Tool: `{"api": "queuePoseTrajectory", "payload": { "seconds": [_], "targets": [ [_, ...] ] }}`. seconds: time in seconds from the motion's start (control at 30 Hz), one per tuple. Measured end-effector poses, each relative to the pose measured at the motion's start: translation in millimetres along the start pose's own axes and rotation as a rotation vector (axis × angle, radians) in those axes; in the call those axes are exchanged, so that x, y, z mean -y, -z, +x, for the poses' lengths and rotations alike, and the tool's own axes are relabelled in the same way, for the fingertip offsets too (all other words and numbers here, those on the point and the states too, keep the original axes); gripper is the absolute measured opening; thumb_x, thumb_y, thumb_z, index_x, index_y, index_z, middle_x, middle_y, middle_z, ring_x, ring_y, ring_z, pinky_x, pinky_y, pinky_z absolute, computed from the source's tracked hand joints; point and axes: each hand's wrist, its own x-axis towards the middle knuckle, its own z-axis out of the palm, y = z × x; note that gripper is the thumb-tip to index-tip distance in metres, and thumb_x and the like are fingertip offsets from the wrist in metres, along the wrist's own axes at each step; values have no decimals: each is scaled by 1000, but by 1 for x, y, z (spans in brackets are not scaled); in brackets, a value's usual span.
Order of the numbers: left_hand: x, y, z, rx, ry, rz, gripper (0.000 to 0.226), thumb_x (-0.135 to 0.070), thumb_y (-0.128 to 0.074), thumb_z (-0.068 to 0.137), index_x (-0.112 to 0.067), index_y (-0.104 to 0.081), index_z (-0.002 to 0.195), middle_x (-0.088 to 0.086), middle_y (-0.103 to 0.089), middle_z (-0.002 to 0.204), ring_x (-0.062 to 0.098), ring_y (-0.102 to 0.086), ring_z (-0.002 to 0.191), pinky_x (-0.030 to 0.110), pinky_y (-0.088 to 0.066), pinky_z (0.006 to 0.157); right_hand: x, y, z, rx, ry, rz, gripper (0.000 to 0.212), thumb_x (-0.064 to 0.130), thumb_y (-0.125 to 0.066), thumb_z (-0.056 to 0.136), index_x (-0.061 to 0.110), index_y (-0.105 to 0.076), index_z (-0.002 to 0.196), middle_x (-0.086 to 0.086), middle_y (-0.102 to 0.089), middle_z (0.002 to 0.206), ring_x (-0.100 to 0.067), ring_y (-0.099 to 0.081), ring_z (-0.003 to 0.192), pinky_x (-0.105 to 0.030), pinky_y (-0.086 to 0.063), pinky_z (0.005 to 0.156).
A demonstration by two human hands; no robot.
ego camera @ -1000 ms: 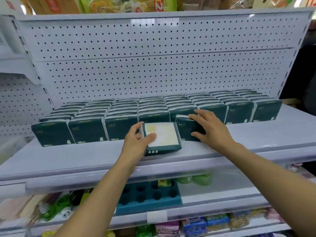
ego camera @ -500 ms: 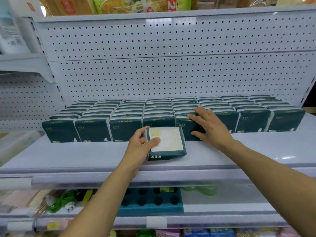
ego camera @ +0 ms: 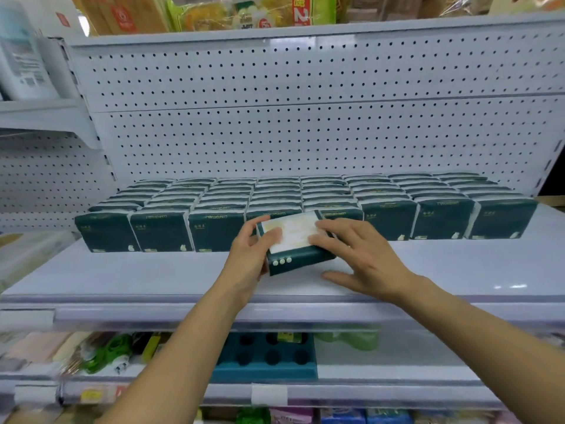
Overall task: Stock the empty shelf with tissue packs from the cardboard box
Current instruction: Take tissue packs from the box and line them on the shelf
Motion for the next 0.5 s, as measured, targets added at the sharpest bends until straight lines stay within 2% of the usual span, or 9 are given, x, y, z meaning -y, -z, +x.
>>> {"api": "queuePoseTrajectory", "payload": {
  "seconds": [0.03, 0.07, 0.13, 0.2, 0.23, 0.33, 0.4, 0.43, 0.5],
  "targets": [
    [-3, -7, -3, 5, 27, -45, 23, -36, -54, 100, -22, -62, 116, 11, -68, 99, 29, -64, 89, 41, -51, 77, 6, 2, -1, -60, -77, 80, 46, 34, -74, 82, 20, -58, 122, 1, -59, 123, -23, -57, 108, -39, -47, 86],
    [-5, -13, -5, 13, 52, -90, 35, -44, -45, 102, -17, -62, 115, 12, -69, 99, 30, -66, 86, 39, -52, 71, 12, 5, 0, -121, -210, 221, 31, 28, -74, 83, 20, -64, 112, 5, -64, 108, -19, -59, 95, -36, -48, 78],
    [-8, -19, -7, 32, 63, -131, 53, -53, -33, 102, -10, -62, 113, 12, -70, 98, 26, -66, 70, 32, -47, 56, 23, 14, 2, -194, -589, 636, 13, 17, -73, 86, 19, -70, 98, 8, -68, 87, -16, -61, 79, -31, -50, 69],
    [-9, -23, -8, 49, 55, -57, 57, -57, -31, 100, -12, -64, 112, 6, -68, 93, 17, -57, 60, 28, -37, 52, 27, 22, 3, -229, -908, 972, 6, 13, -70, 88, 15, -71, 94, 2, -73, 82, -18, -66, 75, -29, -54, 65],
    [-8, -25, -7, 58, 42, 18, 55, -58, -34, 100, -14, -65, 111, 2, -67, 90, 14, -53, 62, 27, -34, 52, 26, 25, 2, -234, -1002, 1064, 5, 14, -68, 89, 12, -71, 93, -1, -74, 82, -18, -68, 76, -29, -56, 65],
    [-5, -35, -8, 109, -27, 210, 32, -44, -56, 96, -18, -65, 113, 0, -68, 99, 14, -59, 81, 29, -45, 58, 23, 30, -2, -243, -1145, 1204, 11, 17, -65, 91, 8, -71, 95, -6, -75, 86, -22, -68, 80, -36, -59, 71],
    [-4, -46, -12, 129, -43, 167, 25, -28, -66, 93, -16, -64, 115, 2, -72, 107, 21, -68, 95, 39, -56, 72, 20, 32, -5, -251, -1154, 1235, 13, 17, -64, 92, 7, -70, 99, -6, -75, 88, -24, -68, 83, -39, -59, 72],
    [-5, -50, -13, 125, -41, 130, 25, -22, -67, 92, -14, -63, 116, 3, -73, 107, 23, -70, 96, 41, -57, 76, 19, 34, -6, -247, -1142, 1224, 17, 17, -64, 92, 8, -68, 106, -5, -74, 91, -22, -67, 85, -37, -58, 72],
    [-6, -57, -12, 109, -63, 128, 23, -17, -67, 92, -14, -63, 114, 2, -74, 103, 19, -71, 90, 34, -58, 71, 14, 36, -10, -224, -1102, 1081, 37, 21, -66, 92, 16, -55, 127, 1, -69, 106, -12, -65, 95, -26, -55, 75]
  ]
}}
